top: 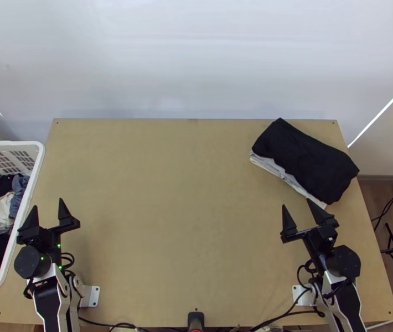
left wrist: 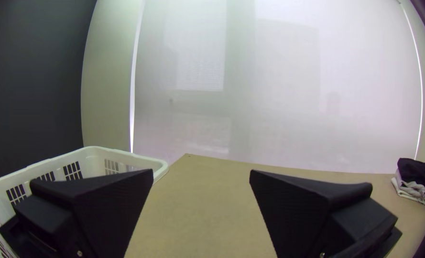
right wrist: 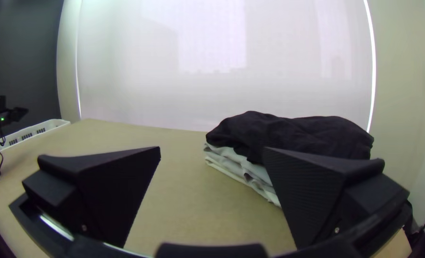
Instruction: Fold the t-shirt
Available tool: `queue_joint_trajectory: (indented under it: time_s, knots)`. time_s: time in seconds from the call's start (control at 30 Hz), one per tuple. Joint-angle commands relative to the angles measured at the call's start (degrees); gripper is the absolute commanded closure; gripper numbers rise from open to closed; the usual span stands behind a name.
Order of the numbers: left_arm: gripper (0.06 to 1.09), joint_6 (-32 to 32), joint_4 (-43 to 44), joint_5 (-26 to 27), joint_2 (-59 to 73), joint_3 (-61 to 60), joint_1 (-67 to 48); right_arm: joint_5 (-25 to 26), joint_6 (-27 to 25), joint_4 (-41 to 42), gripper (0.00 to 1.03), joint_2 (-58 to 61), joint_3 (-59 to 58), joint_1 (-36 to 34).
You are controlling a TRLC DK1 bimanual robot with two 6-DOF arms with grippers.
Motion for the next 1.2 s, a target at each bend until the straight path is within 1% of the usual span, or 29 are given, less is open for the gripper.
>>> queue_joint_trajectory:
  time_s: [0.0, 0.4, 0.53, 0.8, 0.9, 1.03, 1.17]
  knots:
    - [0.10, 0.0, 0.0, 0.0, 0.0, 0.0, 0.0, 0.0, 0.0, 0.0, 0.04, 0.0, 0.0, 0.0]
    - [0.10, 0.0, 0.0, 0.0, 0.0, 0.0, 0.0, 0.0, 0.0, 0.0, 0.04, 0.0, 0.0, 0.0]
    - [0.10, -0.2, 0.0, 0.0, 0.0, 0.0, -3.1, 0.0, 0.0, 0.0, 0.04, 0.0, 0.0, 0.0]
    - [0.10, -0.2, -0.3, 0.0, 0.1, 0.0, -3.5, 0.0, 0.0, 0.0, 0.04, 0.0, 0.0, 0.1]
    - [0.10, -0.3, -0.4, -0.3, 0.2, 0.0, -6.9, 0.0, 0.0, 0.0, 0.04, 0.0, 0.0, 0.0]
    - [0.11, -4.9, -0.1, -0.2, -0.1, 0.0, -9.1, 0.0, 0.0, 0.0, 0.04, 0.0, 0.0, 0.0]
    - [0.11, -5.0, 0.2, 0.4, -0.1, 1.2, -12.0, 0.0, 0.0, 0.0, 0.04, 0.0, 0.0, 0.0]
